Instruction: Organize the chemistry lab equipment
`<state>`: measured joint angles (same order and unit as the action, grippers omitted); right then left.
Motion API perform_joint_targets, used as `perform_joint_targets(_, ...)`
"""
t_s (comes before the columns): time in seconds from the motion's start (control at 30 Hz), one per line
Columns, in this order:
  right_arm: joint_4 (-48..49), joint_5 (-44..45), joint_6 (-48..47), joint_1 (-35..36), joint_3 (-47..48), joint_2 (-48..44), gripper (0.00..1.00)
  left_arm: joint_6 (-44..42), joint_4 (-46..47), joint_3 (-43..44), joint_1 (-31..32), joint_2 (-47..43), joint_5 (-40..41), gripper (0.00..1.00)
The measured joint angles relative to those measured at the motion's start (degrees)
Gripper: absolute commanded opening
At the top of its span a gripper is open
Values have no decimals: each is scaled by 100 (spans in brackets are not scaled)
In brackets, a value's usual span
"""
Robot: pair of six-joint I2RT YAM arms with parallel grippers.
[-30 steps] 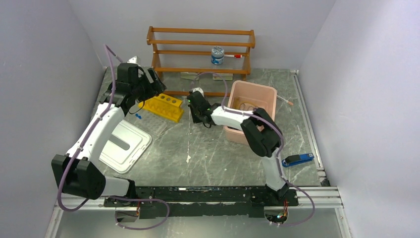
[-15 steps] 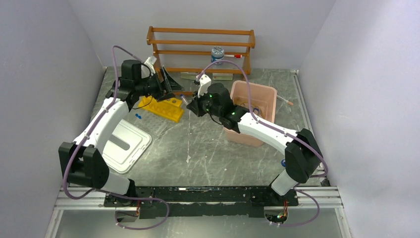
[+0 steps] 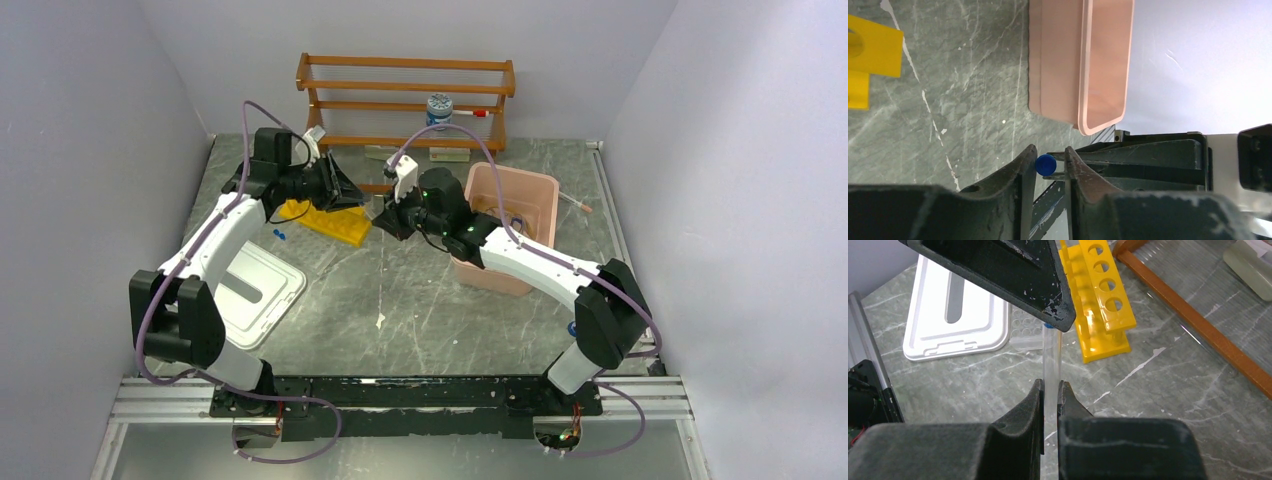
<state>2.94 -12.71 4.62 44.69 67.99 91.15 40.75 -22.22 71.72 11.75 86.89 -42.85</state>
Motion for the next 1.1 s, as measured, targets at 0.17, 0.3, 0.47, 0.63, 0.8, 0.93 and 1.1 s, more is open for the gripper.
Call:
perform_joint_targets(0.17, 2, 4, -74, 0, 0, 2, 3, -94, -155, 2, -7, 26, -9, 30)
perform_joint_targets(0.3, 11, 7, -107, 0, 4, 37, 4, -166, -271, 35, -7, 35, -7, 18)
perform_joint_targets(0.47, 31, 35, -105, 4, 9, 61, 42, -260, -358, 96, -7, 55, 11, 5)
perform_joint_targets(0.63, 13, 267, -9, 9, 15, 63, 58, -376, -428, 98, -2, 20, 404, 5)
perform_joint_targets(0.8, -39, 638, 236, 2, 15, 63, 59, -678, -820, 83, 39, -264, 1823, 5)
perform_joint_targets(0.93, -74, 804, 459, 0, -2, 63, 59, -846, -905, -168, 223, -839, 3305, 5)
perform_joint_targets(1.1, -116, 968, 678, 0, -83, 63, 59, -903, -929, -374, 955, -1211, 5215, 5)
